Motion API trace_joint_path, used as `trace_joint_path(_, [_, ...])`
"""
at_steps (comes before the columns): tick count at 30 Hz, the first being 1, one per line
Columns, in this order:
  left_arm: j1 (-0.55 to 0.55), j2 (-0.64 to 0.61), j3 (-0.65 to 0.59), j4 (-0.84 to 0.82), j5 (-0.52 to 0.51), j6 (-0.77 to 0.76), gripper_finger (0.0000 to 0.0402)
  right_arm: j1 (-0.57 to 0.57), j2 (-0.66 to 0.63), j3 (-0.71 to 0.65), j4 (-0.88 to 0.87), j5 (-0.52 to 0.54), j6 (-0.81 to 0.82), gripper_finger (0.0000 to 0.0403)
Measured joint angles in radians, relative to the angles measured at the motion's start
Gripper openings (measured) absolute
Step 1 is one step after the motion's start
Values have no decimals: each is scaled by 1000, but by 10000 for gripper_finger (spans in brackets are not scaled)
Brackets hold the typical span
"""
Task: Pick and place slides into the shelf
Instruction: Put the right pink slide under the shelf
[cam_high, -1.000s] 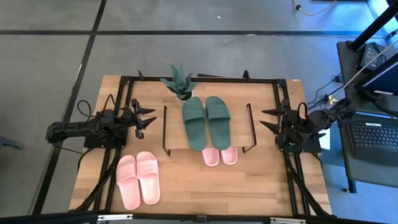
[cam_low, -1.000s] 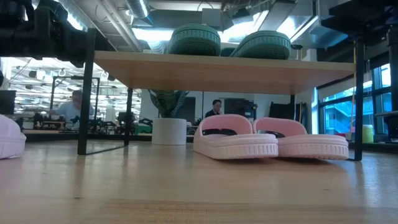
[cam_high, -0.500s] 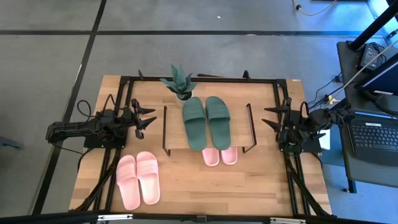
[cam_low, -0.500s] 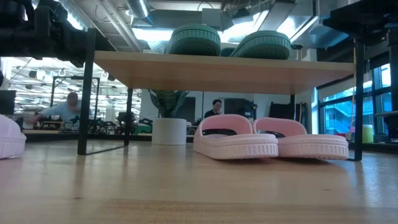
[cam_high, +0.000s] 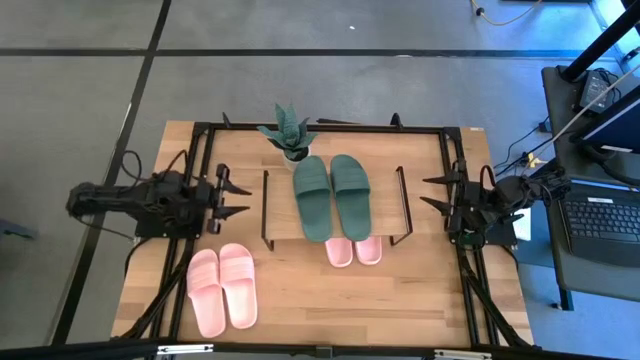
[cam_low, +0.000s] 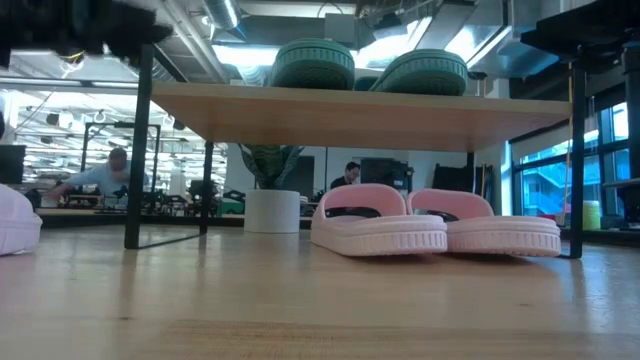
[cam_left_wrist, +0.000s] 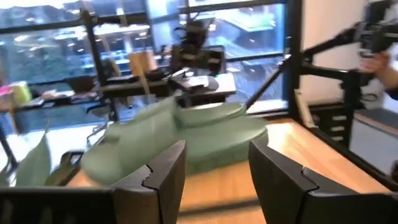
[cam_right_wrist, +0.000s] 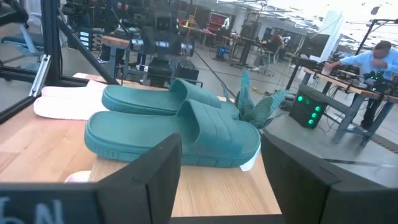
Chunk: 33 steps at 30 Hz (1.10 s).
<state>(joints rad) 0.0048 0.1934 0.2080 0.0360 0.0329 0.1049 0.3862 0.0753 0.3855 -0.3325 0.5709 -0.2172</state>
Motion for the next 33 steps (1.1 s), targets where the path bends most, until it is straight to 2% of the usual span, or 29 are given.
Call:
trace_joint_path(4, [-116, 198, 180, -95, -36, 10, 166, 0, 0, 0, -7, 4, 0, 220])
trace_joint_path(11, [-373, 601, 558, -389, -207, -87, 166, 0, 0, 0, -34, 5, 22, 220])
trace_joint_path(16, [-527, 844, 806, -668, -362, -355, 166, 0, 0, 0, -51, 6, 55, 220])
trace_joint_path(20, [-622, 1017, 956, -836, -425, -548, 166, 0, 0, 0, -70, 6, 80, 220])
trace_joint_path(27, [-786, 1248, 1158, -1053, -461, -828, 166, 0, 0, 1, -92, 6, 107, 220])
trace_joint_path(30, [-841, 1326, 1219, -1180, -516, -1003, 166, 0, 0, 1, -92, 6, 106, 220])
trace_joint_path(33, [-868, 1398, 1246, -1271, -525, -1144, 166, 0, 0, 1, -92, 5, 103, 220])
